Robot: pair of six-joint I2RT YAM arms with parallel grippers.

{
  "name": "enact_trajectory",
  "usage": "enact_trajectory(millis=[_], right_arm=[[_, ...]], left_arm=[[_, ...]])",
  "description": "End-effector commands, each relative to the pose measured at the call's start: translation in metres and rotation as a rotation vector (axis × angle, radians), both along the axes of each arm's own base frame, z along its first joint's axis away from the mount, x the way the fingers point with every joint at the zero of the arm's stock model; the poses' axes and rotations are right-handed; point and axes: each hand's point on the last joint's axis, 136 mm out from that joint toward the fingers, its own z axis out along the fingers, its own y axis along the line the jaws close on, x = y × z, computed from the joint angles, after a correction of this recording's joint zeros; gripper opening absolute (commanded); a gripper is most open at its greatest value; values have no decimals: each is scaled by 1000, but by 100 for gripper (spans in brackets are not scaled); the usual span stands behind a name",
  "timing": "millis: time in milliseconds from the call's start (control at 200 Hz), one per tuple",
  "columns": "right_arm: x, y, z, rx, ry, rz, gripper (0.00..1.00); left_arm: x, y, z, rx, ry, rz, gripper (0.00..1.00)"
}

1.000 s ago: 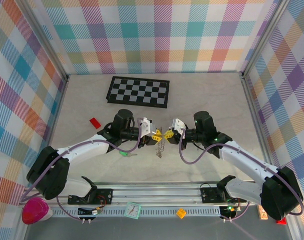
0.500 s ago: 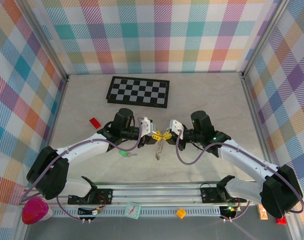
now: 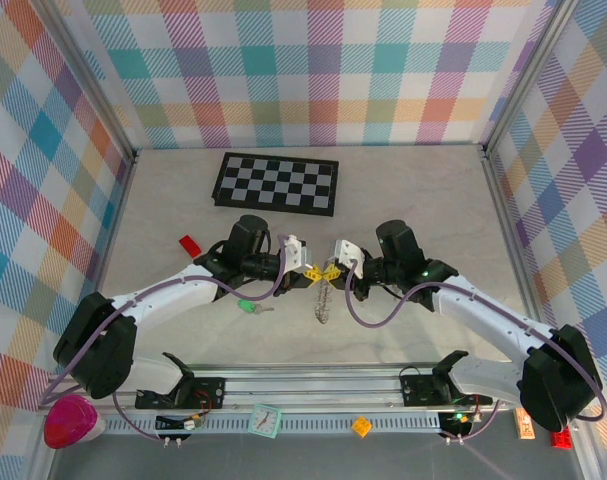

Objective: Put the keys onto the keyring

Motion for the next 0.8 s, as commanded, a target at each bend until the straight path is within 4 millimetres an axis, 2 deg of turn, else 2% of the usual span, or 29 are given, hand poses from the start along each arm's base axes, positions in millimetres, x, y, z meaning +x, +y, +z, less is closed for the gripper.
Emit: enact_trajectory(millis=[0,105,180,290,410,495,650,795], right_arm=[[-1,4,18,71,-75,2,28],[2,-7,24,131,-133,-66,34],[15,-20,30,196,-160,-206,44],[14,-31,30,221,-124,-280,44],[8,-39,18,181,-92,-298,43],[10,-44,15,166,-99,-330,41],[15,-46,18,171,-92,-363,40],[11,-42,12,161,-62,-334,39]], left_arm=[[-1,-9,19,-33,-67,-27,0],[1,-7,17,-24,-100,16,0],[3,-5,15,-29,-127,56,0],[7,-4,12,-12,-176,110,0],[5,-3,7,17,-246,118,0],[4,-4,4,35,-297,121,0],[6,-4,3,43,-327,131,0],[5,-4,4,42,-336,126,0]])
